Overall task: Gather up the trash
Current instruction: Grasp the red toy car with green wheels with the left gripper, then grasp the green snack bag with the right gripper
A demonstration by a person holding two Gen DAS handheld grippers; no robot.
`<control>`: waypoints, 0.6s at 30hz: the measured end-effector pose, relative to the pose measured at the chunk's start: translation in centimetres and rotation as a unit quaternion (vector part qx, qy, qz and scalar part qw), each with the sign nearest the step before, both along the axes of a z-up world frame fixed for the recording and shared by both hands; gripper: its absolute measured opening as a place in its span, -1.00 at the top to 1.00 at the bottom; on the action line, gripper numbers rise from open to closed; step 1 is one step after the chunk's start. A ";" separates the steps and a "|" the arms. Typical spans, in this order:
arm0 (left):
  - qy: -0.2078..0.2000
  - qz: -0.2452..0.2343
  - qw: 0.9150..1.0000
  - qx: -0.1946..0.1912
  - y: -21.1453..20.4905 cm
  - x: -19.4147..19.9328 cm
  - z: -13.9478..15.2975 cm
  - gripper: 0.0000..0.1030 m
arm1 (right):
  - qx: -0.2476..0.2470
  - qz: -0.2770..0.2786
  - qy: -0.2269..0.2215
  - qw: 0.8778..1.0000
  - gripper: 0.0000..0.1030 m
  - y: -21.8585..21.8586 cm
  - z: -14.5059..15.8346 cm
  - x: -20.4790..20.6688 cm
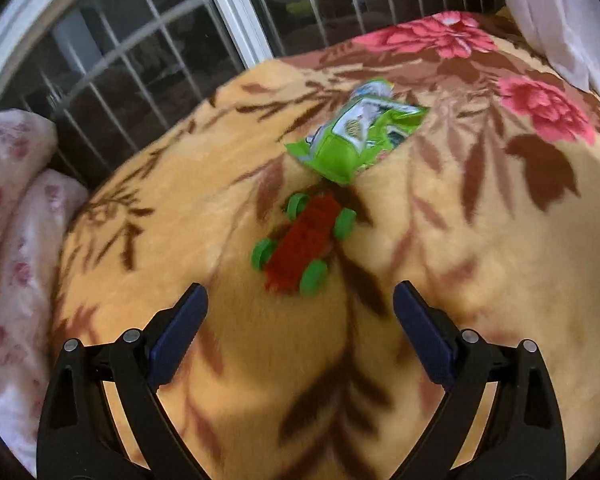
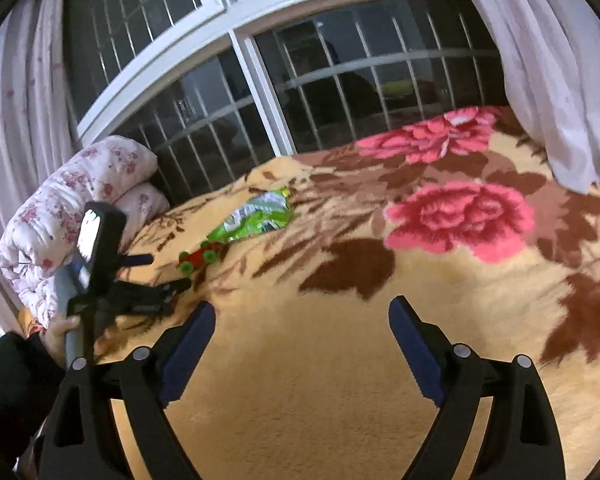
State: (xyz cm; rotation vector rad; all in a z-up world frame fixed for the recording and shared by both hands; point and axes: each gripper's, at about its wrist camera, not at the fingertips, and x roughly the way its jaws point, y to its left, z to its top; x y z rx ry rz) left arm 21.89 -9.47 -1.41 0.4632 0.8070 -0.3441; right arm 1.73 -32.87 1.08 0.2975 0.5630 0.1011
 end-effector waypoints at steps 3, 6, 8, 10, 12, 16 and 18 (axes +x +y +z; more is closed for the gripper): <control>0.017 0.009 0.999 -0.028 0.2 2.5 -0.8 -0.77 | 0.005 0.012 0.002 1.000 -0.69 0.4 -0.3 0.5; 0.029 0.011 0.998 -0.060 0.1 4.1 -1.2 -0.41 | -0.018 0.015 -0.005 1.000 -0.70 1.2 -0.3 0.6; 0.046 0.001 0.996 -0.075 -0.2 4.6 -1.6 -0.14 | -0.031 0.023 -0.006 0.999 -0.72 2.0 -0.4 0.7; 0.044 -0.011 0.995 -0.087 -0.3 4.1 -1.5 0.27 | -0.044 0.033 -0.004 0.998 -0.72 3.0 -0.6 0.8; 0.038 -0.005 0.996 -0.083 -0.3 3.5 -1.3 0.27 | -0.059 0.037 -0.007 0.998 -0.72 3.6 -0.7 0.8; 0.052 0.017 0.991 -0.122 0.6 1.4 0.0 0.27 | -0.082 0.036 -0.011 0.996 -0.72 4.3 -0.9 0.7; 0.052 0.026 0.989 -0.137 1.1 -0.1 0.7 0.27 | -0.080 0.032 -0.009 0.996 -0.72 4.3 -0.9 0.6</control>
